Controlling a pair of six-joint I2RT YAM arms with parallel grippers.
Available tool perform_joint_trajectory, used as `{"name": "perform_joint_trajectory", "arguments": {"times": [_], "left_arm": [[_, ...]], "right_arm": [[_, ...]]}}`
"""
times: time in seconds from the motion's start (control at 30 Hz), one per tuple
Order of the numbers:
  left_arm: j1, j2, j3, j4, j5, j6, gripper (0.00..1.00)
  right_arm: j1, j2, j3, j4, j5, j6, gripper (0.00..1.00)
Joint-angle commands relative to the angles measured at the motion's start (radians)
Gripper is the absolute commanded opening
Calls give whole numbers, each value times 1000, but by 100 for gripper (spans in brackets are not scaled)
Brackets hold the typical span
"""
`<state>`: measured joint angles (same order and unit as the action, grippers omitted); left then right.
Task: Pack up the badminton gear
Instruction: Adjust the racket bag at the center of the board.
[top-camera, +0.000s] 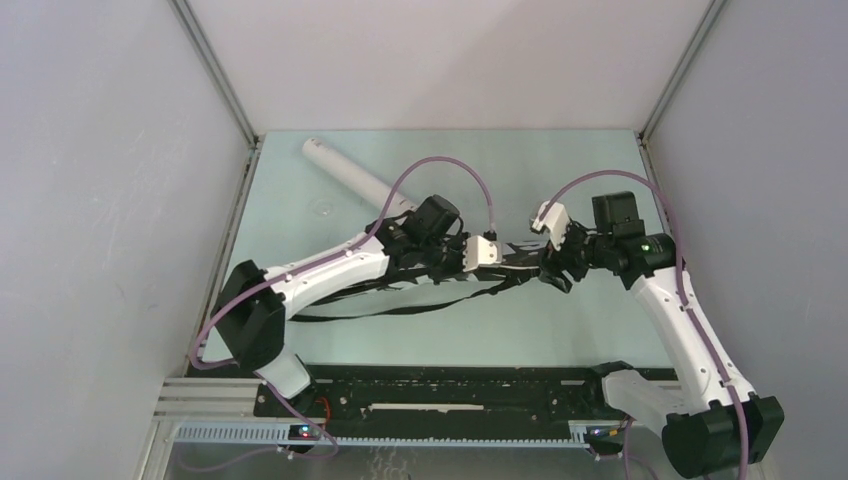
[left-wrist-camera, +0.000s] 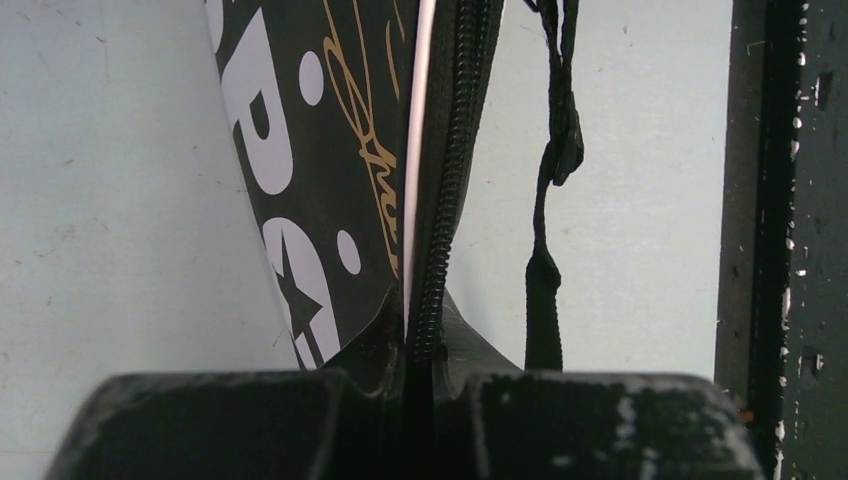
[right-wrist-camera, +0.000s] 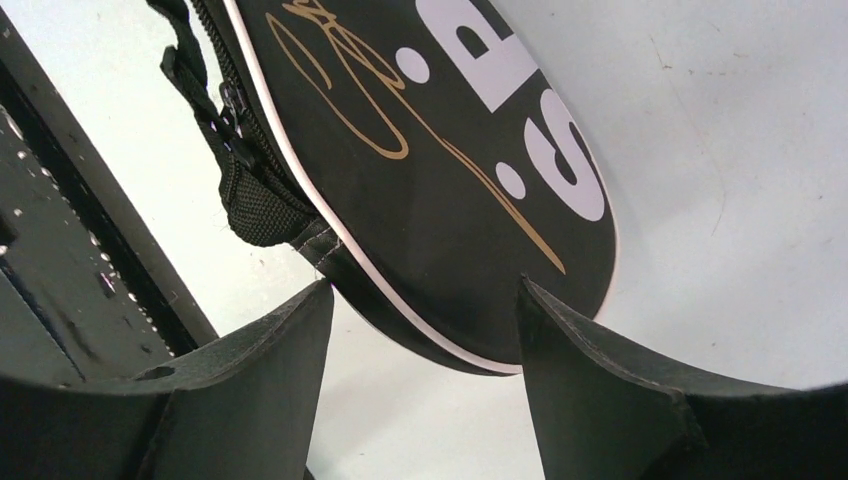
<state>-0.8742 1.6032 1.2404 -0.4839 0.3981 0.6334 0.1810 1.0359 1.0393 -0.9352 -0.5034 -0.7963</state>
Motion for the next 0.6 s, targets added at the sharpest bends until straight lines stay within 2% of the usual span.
{"name": "perform_joint_trajectory", "arguments": {"times": [0.0,0.2,0.43,0.5,0.57], "left_arm": [[5,-50,79,-63,134,7,0],[26,-24,123,-76,189,-34,0],[42,-21,147,-103,235,-24,0],[42,-18,149,-104,243,-26,0],[42,-10,157,-106,246,-34,0]], "right_arm": [[58,-27,-37,95,91,-80,75],[119,-29,-60,79,79,-77,75],[131,-108,-101,113,59,-37,74],[152,-93,-101,129,69,-25,70],[171,-71,-103,142,89,-22,62]]}}
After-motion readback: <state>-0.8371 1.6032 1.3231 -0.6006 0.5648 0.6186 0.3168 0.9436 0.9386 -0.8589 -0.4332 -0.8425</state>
